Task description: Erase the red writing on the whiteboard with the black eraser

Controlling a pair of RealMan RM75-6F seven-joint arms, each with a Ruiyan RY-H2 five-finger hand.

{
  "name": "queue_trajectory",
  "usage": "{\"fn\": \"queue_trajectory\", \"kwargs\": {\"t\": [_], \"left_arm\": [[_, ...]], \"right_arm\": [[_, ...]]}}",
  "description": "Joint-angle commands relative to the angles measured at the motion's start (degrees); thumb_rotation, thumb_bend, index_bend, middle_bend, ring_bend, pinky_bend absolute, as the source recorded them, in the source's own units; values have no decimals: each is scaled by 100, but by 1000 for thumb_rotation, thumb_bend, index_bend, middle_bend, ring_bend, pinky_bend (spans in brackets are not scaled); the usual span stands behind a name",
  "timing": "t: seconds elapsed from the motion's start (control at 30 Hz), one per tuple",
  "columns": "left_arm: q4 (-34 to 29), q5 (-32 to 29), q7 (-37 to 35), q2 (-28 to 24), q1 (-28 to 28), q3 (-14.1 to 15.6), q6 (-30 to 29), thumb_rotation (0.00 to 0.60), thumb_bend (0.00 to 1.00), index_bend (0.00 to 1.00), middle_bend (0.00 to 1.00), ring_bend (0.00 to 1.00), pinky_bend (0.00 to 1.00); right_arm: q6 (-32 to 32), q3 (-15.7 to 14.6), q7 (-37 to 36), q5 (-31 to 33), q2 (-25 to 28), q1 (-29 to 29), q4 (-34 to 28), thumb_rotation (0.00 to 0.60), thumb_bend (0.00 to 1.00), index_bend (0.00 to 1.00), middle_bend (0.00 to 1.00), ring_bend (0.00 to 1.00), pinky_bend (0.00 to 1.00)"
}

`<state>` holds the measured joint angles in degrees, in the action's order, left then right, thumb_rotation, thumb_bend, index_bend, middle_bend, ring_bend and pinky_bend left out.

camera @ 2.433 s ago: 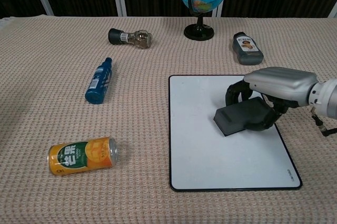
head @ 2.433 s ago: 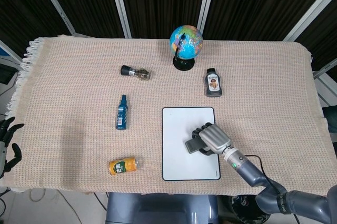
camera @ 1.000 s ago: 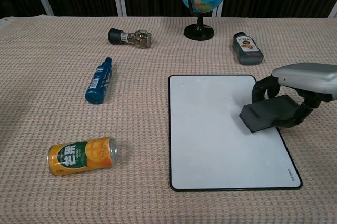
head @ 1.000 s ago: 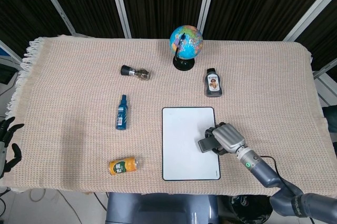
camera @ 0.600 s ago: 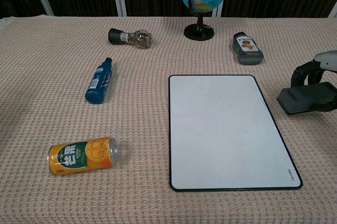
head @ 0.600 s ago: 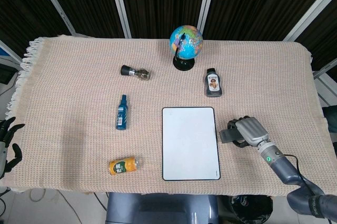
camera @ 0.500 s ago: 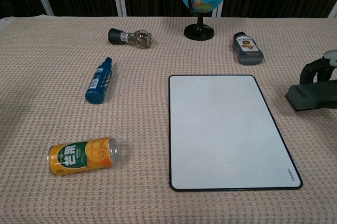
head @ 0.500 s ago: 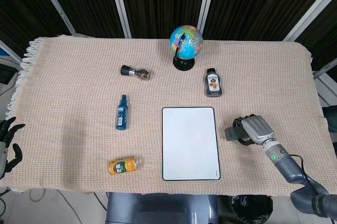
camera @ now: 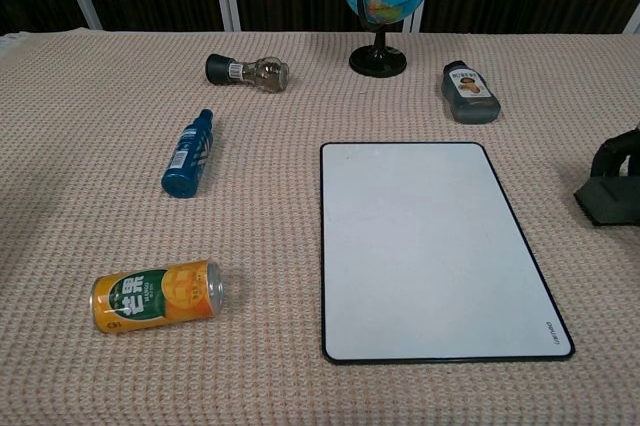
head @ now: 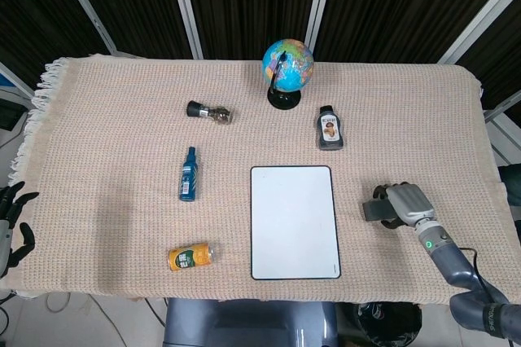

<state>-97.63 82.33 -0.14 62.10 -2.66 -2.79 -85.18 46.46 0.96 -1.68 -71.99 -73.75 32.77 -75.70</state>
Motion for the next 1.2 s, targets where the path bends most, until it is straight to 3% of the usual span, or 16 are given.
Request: {"fn": "queue_trajectory", "kwargs": {"t": [0.03, 0.33, 0.67, 0.97, 1.2], "left_arm": [[3, -2, -7, -2, 1, 1, 1, 600, 736, 187, 42, 0, 41], [11, -12, -27, -10, -2, -5, 11, 600, 736, 187, 42, 0, 41], [9, 32, 9, 6, 0, 12, -6, 600, 736, 187, 42, 0, 41], [19, 65, -21, 13, 16, 6, -60, 600, 736, 186, 42, 0, 41], [24, 91, -46, 10, 21, 5, -84, 600, 736, 186, 43, 0, 41]], "right_arm": [[-48, 41, 24, 56, 112, 12, -157, 600, 92, 1, 14, 43, 159], [532, 237, -115, -78, 825, -214, -987, 600, 70, 0, 0, 7, 153], [2683, 14, 101, -884, 1231, -1380, -2080, 600, 69, 0, 0, 3, 153], [4178, -49, 415, -1192, 781, -2267, -1848, 600, 69, 0, 0, 0, 150], [4369, 29, 502, -1143, 589, -2486, -1545, 600, 48, 0, 0, 0, 141]]}}
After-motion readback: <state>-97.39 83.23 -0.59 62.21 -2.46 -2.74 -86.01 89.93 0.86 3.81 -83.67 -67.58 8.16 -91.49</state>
